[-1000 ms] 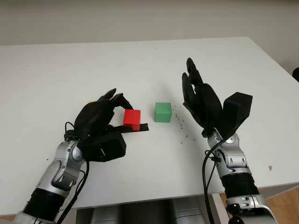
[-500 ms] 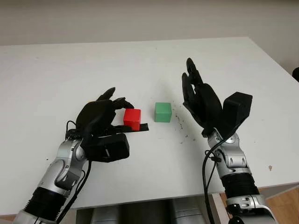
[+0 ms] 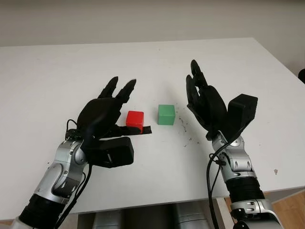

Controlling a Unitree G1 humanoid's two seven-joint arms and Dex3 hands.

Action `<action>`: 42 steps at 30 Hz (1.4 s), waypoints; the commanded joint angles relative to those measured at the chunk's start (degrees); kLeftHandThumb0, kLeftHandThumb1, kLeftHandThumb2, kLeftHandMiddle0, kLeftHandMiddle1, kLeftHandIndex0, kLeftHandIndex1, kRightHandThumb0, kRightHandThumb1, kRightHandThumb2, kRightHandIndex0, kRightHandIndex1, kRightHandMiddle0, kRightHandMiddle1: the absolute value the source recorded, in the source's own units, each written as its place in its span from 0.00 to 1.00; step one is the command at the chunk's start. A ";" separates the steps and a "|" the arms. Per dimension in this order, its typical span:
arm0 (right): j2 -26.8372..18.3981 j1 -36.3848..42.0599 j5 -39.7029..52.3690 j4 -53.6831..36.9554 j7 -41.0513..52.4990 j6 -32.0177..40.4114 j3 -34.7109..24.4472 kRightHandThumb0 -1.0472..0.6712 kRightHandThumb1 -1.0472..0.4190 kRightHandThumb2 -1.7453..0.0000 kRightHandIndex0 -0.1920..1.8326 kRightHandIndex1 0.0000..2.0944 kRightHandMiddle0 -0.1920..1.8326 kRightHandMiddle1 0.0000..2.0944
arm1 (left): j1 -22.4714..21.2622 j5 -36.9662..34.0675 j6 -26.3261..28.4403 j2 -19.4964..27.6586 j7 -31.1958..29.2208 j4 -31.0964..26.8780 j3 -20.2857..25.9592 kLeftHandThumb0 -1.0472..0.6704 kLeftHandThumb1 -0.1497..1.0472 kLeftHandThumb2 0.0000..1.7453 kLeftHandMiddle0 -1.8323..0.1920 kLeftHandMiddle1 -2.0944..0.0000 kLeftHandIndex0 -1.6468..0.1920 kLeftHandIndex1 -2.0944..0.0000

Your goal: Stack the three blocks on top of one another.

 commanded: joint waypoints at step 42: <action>-2.67 -3.33 -0.75 0.04 0.52 -0.43 -0.72 0.20 0.00 0.61 0.00 0.00 0.00 0.00 | -22.12 -11.32 -11.04 25.51 -19.50 31.23 5.20 0.24 0.80 0.02 0.84 0.98 0.75 0.97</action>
